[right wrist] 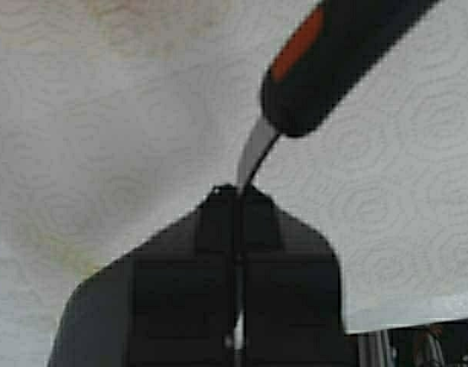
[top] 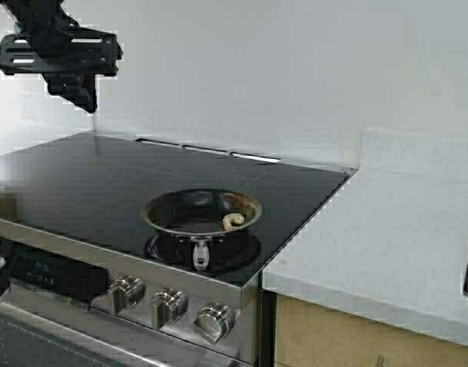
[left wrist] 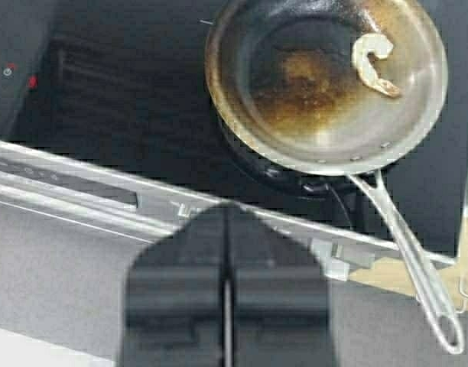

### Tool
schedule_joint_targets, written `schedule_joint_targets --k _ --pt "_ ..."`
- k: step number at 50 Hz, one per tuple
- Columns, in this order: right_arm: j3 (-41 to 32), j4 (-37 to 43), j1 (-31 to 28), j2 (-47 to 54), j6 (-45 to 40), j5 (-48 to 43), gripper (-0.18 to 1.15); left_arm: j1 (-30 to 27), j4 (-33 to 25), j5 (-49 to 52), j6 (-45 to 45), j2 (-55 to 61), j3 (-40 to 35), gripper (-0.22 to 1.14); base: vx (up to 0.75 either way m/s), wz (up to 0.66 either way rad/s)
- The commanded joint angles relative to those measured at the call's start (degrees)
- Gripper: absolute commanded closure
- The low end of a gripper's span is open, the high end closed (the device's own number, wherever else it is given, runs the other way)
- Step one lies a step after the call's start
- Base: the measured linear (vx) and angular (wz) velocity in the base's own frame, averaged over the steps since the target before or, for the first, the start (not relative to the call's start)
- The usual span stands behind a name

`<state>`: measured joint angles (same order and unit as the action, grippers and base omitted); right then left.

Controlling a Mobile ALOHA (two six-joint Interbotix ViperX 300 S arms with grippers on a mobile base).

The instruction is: Add oil to the pan and cook the shrimp and serve it

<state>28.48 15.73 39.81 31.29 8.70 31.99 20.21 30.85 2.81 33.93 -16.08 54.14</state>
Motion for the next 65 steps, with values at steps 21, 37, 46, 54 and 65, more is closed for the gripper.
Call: schedule_joint_targets --k 21,37,46,54,65 --pt "-6.24 0.0 0.09 4.22 -0.35 4.39 0.63 0.09 -0.09 -0.35 0.18 0.09 -0.97 0.88 0.0 0.0" --pt "-7.73 0.09 0.18 3.78 -0.62 4.48 -0.07 0.09 -0.09 -0.35 0.26 0.09 -0.79 0.88 0.0 0.0" --pt "-8.44 0.09 0.35 2.99 -0.7 3.96 -0.06 0.09 -0.09 -0.35 0.26 0.09 -0.79 0.88 0.0 0.0" --pt "-8.61 -0.18 0.53 -1.23 -2.29 0.44 -0.06 0.09 -0.09 -0.35 0.26 0.18 -0.62 0.88 0.0 0.0" --pt "-9.4 -0.18 0.44 -6.5 -2.72 0.09 -0.06 0.09 -0.09 -0.35 0.26 0.09 -0.79 0.88 0.0 0.0"
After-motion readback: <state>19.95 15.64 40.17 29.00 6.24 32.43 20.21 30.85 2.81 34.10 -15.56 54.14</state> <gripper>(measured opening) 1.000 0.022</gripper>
